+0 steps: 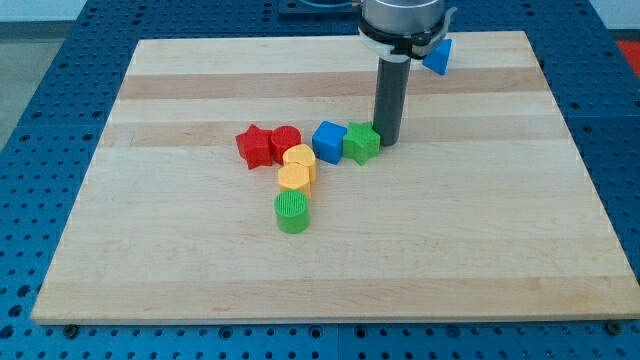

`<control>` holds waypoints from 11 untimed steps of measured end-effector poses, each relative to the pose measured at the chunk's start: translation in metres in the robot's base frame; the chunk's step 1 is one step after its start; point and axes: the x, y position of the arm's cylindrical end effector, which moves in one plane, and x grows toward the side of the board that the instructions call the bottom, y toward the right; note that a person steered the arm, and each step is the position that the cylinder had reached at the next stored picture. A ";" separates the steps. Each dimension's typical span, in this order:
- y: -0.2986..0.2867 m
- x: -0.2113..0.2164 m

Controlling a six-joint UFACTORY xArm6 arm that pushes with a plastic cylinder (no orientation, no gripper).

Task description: Move the blue triangle to the top center

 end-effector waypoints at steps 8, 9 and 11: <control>0.027 -0.145; 0.059 -0.150; 0.032 -0.184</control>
